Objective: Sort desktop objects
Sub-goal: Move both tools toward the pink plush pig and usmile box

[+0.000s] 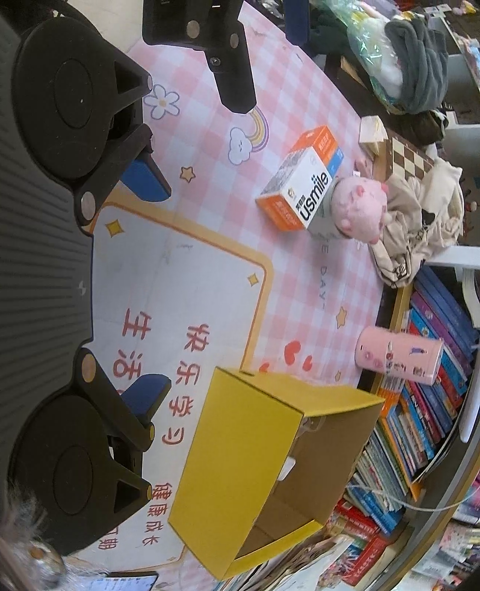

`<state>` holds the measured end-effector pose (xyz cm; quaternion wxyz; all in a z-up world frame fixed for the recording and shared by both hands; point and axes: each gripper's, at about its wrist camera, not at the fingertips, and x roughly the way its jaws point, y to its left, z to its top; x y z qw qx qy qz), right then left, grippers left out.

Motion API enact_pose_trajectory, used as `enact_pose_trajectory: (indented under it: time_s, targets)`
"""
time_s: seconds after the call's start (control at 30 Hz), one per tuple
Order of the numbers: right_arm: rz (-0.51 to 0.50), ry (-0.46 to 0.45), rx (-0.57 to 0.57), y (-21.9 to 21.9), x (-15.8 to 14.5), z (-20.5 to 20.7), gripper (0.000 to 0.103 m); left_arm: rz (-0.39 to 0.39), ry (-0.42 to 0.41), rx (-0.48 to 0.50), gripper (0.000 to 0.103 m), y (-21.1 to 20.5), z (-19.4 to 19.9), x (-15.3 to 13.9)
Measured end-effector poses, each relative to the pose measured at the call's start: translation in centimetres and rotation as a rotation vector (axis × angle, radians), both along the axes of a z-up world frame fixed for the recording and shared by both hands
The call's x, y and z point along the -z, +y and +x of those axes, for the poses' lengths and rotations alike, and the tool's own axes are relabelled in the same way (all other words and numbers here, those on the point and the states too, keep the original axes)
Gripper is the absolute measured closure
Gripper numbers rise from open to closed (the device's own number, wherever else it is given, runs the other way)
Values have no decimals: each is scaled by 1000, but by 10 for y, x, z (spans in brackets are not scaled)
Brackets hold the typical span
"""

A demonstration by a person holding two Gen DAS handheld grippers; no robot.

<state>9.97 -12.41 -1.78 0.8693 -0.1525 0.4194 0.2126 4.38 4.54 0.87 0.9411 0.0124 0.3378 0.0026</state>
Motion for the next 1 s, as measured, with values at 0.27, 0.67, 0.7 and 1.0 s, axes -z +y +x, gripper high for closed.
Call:
enact_pose_trajectory:
  time_s: [0.27,0.67,0.7,1.0]
  targets:
    - [-25,18,-35,10,5,2,2,-8,32,-17,3,4,3,9]
    - [-52,27,-67,15,9,22,2,-25,46,-40,3,8,19,17]
    - [-55,27,-71,15,8,24,2,-31,46,-44,3,9,20,17]
    - [-58,7,-107,23,5,51,2,-62,56,-83,3,13,39,22]
